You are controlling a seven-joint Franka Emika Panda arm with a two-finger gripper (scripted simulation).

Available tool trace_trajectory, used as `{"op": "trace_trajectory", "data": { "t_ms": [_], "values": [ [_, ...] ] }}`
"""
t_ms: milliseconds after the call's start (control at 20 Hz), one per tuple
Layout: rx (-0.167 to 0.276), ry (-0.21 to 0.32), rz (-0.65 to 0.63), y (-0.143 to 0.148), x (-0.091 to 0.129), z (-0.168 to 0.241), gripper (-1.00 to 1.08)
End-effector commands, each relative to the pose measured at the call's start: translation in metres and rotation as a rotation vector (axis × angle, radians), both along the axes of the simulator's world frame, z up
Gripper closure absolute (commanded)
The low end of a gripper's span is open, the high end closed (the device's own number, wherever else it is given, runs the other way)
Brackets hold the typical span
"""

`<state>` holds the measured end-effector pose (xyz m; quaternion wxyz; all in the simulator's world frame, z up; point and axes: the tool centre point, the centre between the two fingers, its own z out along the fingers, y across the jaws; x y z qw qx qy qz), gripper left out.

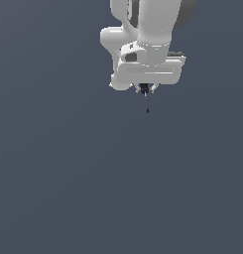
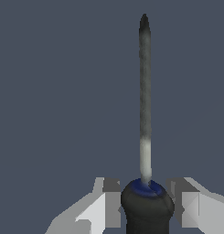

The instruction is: Pick up the object and move it to a goal position.

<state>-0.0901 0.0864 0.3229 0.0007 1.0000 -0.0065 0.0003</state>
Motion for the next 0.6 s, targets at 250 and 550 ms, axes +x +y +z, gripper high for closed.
{"op": "trace_trajectory", "data": {
  "t_ms": [250,550],
  "values": [
    [0.001,0.001,0.000,0.013,-0.003,0.029,1.08],
    [0.001,0.001,-0.001,0.014,-0.002,0.030,1.08]
  ]
}}
